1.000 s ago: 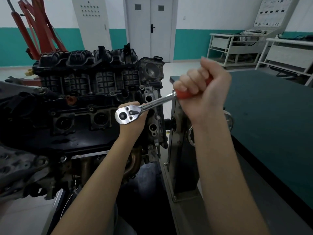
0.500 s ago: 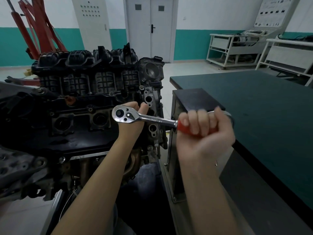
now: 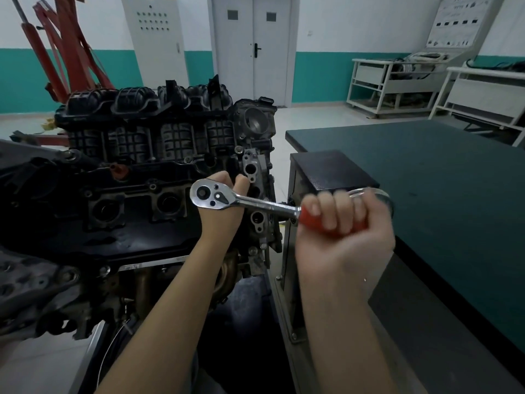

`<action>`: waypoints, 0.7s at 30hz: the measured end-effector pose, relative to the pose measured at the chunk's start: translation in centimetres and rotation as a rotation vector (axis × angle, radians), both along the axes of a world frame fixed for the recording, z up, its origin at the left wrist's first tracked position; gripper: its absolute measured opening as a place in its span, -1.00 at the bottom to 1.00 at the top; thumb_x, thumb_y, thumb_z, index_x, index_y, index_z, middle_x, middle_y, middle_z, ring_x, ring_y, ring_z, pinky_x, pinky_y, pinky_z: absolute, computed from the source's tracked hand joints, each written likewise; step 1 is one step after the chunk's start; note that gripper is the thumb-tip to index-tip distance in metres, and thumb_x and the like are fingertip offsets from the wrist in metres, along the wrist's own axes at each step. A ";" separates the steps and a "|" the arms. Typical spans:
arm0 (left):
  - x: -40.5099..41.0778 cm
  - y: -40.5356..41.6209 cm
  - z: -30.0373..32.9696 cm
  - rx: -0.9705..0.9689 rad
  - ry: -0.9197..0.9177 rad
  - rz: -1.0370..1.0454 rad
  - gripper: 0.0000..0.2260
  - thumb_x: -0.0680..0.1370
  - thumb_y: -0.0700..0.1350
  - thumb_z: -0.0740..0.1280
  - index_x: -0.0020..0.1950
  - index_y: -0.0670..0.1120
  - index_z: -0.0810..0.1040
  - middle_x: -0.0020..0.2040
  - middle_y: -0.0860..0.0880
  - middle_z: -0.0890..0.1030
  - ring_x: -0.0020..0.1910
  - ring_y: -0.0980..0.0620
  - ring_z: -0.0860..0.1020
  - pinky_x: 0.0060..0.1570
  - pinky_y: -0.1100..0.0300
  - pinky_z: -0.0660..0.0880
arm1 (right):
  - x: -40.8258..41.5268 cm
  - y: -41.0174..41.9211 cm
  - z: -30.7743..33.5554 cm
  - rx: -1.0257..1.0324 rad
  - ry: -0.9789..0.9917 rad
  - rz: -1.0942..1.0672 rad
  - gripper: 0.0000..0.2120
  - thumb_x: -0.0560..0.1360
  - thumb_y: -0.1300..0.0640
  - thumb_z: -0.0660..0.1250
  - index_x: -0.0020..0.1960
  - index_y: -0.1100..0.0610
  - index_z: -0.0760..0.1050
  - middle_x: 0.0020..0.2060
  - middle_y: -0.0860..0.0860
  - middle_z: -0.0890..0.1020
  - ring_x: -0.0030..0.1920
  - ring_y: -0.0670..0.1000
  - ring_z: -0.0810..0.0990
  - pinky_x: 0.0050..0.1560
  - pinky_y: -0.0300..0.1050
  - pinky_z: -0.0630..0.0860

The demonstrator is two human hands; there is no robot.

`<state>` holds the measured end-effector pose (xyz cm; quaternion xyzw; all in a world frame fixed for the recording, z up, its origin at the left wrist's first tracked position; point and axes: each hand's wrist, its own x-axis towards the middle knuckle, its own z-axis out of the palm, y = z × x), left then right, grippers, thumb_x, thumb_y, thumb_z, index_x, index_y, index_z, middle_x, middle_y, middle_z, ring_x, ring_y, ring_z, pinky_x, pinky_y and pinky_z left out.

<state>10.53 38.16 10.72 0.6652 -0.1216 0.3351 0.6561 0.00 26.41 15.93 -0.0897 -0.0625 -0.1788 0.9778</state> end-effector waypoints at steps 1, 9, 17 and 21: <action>-0.1 -0.2 0.0 -0.005 -0.007 0.002 -0.59 0.43 -0.30 0.33 -0.46 -0.07 0.17 -0.59 0.16 0.19 -0.58 0.20 0.15 -0.53 0.39 0.14 | -0.8 0.4 -0.9 0.041 0.005 -0.017 -0.61 0.50 0.18 0.11 -0.50 0.05 0.22 -0.61 -0.07 0.20 -0.57 -0.07 0.19 -0.48 -0.22 0.34; 0.2 0.0 0.0 0.003 0.022 0.026 -0.61 0.41 -0.17 0.29 -0.48 0.00 0.11 -0.63 0.16 0.21 -0.61 0.20 0.18 -0.50 0.39 0.12 | 2.4 -1.3 2.7 -0.190 -0.067 0.091 -0.60 0.48 0.21 0.11 -0.52 0.05 0.20 -0.64 -0.07 0.19 -0.60 -0.06 0.16 -0.50 -0.26 0.29; 0.4 0.2 -0.2 -0.023 0.030 0.002 -0.62 0.43 -0.16 0.34 -0.45 -0.01 0.18 -0.56 0.19 0.26 -0.52 0.22 0.21 -0.45 0.34 0.17 | 3.4 -1.0 4.5 -0.236 -0.029 0.081 -0.63 0.52 0.23 0.13 -0.45 0.06 0.20 -0.63 -0.08 0.21 -0.59 -0.08 0.16 -0.52 -0.25 0.26; -0.4 -0.2 0.2 -0.080 -0.019 -0.018 -0.64 0.44 -0.12 0.33 -0.45 -0.11 0.22 -0.53 0.05 0.24 -0.55 0.18 0.19 -0.49 0.34 0.18 | -0.3 0.9 0.4 -0.015 -0.008 -0.051 -0.60 0.52 0.19 0.09 -0.49 0.05 0.22 -0.62 -0.07 0.21 -0.59 -0.07 0.19 -0.49 -0.23 0.32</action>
